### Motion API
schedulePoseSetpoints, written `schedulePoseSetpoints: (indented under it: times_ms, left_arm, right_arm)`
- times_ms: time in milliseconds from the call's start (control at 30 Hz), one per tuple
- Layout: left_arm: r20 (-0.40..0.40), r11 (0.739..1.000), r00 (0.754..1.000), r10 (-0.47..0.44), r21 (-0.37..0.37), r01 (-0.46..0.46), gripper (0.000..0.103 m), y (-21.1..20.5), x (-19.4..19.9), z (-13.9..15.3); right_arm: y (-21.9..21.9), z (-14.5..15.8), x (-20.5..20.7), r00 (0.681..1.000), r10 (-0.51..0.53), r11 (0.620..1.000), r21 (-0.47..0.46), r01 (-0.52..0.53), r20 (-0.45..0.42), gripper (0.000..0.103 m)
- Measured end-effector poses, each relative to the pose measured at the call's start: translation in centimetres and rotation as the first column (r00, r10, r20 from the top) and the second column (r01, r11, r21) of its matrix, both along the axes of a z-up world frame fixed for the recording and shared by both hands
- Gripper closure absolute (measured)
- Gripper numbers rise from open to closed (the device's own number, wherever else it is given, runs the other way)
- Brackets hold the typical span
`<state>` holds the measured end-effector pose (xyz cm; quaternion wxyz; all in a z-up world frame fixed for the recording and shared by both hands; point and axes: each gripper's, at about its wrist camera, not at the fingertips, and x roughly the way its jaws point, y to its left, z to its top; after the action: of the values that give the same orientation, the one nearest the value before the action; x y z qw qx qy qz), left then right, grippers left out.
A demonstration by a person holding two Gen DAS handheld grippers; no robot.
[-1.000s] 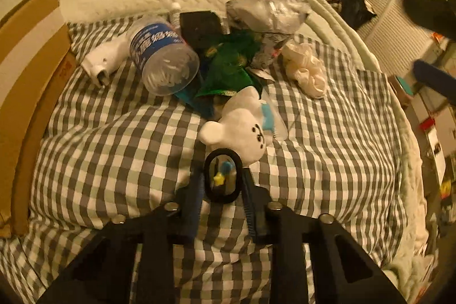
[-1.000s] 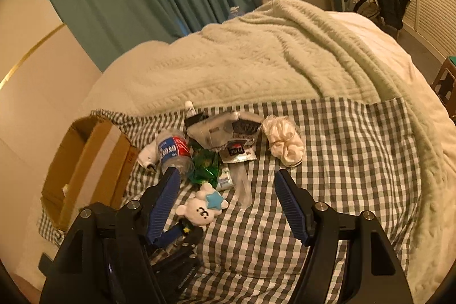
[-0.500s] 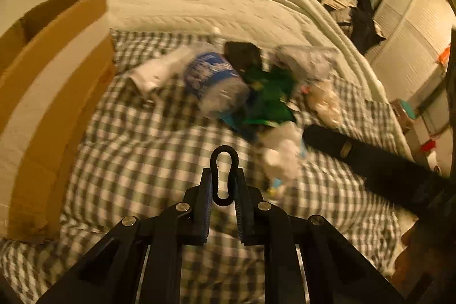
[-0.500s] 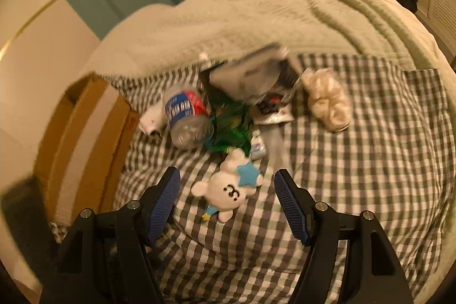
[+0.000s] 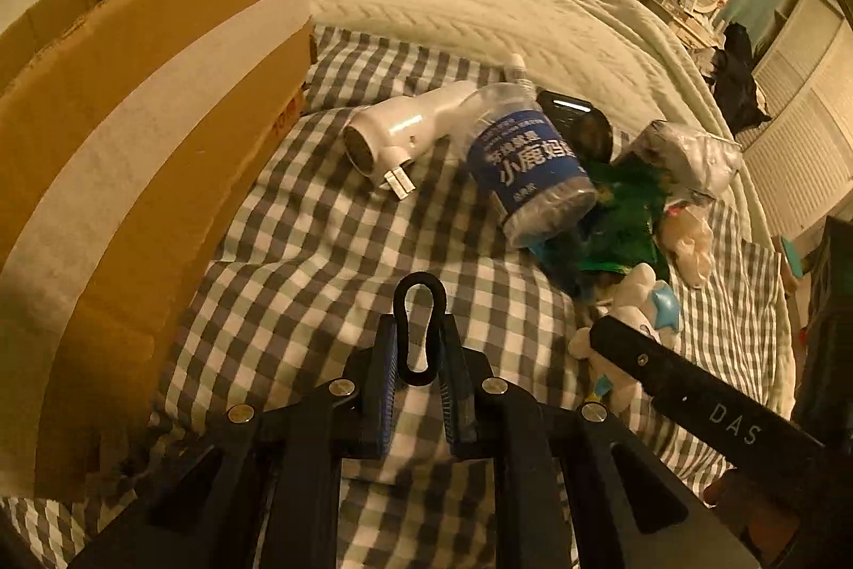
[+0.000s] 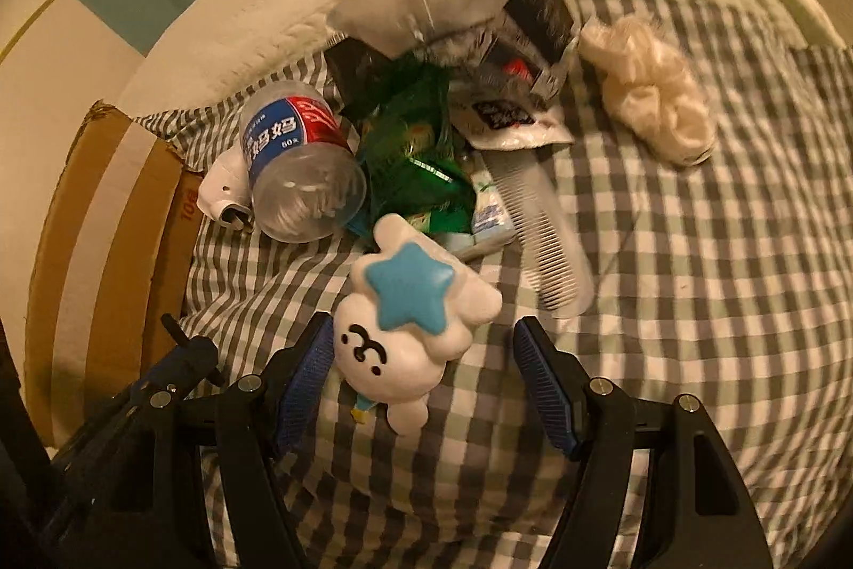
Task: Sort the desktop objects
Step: 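Grasp the white plush toy with the right tool, then drop the hair tie and plush toy into the cardboard box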
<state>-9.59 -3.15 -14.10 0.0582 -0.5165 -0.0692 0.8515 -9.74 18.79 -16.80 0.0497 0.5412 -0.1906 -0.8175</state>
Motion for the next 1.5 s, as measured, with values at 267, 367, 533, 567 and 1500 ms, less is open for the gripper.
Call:
schedulePoseSetpoints:
  times_ms: [267,367,533,567,1500]
  left_arm:
    - [-0.012,1.000,1.000,0.021,0.013,-0.021,0.088,-1.0,0.2,0.6]
    - [-0.033,1.000,0.999,0.020,0.020,-0.020,0.088,-0.9,0.7,1.6]
    - [-0.076,0.999,0.997,0.018,0.041,-0.015,0.088,-1.1,1.7,3.9]
    - [-0.083,0.999,0.996,0.020,0.042,-0.016,0.088,-1.1,1.7,4.5]
    - [-0.063,0.987,0.986,0.153,-0.030,-0.155,0.088,-20.2,-1.4,15.8]
  right_arm:
    - [-1.0,0.5,0.1,0.997,0.067,0.997,0.029,-0.066,-0.032,0.062]
    - [-0.9,1.4,0.9,0.996,0.074,0.997,0.030,-0.073,-0.058,0.062]
    - [-0.9,4.5,2.3,0.988,0.087,0.996,0.035,-0.084,-0.127,0.062]
    - [-1.1,5.4,2.4,0.986,0.090,0.996,0.031,-0.087,-0.143,0.062]
    - [-21.9,16.2,1.7,0.823,0.461,0.877,0.031,-0.479,-0.331,0.062]
